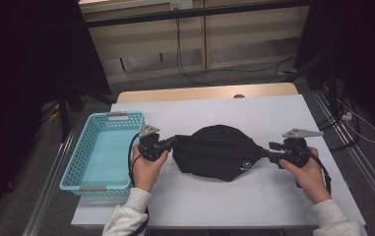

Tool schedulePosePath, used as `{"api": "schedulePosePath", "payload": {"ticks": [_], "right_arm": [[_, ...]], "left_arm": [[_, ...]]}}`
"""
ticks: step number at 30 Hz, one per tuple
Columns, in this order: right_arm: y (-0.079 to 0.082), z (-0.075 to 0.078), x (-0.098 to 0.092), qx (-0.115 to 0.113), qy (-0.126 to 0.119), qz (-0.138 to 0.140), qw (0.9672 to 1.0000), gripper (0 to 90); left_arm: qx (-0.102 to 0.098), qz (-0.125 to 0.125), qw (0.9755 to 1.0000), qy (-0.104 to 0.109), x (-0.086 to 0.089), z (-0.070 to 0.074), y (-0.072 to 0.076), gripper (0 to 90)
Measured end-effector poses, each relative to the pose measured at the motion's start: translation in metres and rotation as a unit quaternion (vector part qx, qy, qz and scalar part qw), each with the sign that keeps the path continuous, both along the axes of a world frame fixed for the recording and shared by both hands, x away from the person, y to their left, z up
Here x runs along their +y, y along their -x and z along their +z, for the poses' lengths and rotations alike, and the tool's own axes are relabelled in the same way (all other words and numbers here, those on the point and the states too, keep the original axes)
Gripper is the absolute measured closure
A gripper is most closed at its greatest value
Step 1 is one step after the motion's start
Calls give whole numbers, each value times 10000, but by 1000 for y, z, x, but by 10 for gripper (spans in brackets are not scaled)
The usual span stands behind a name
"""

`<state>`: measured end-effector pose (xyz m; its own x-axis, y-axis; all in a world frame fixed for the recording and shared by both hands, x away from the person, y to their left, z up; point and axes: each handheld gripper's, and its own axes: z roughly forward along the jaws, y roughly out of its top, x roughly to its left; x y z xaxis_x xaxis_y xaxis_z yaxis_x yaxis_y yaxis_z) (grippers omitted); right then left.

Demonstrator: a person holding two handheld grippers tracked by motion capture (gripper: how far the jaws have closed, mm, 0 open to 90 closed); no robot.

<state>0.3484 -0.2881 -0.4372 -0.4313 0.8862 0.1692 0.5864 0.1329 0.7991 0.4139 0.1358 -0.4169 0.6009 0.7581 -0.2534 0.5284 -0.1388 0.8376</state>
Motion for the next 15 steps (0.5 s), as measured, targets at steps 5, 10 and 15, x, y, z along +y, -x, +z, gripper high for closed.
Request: {"api": "schedulePosePath", "payload": {"ticks": [5, 10, 15], "right_arm": [[11, 4, 3, -200, -3, 197, 9996, 367], [18, 6, 9, -304, 12, 390, 9988, 310], [19, 5, 17, -316, 78, 501, 9982, 282]], "left_arm": [[-4, 17, 10000, 2, 2, 0, 1, 866], [-17, 32, 10000, -19, 2, -1, 0, 866], [-12, 16, 10000, -57, 1, -2, 1, 866]]}}
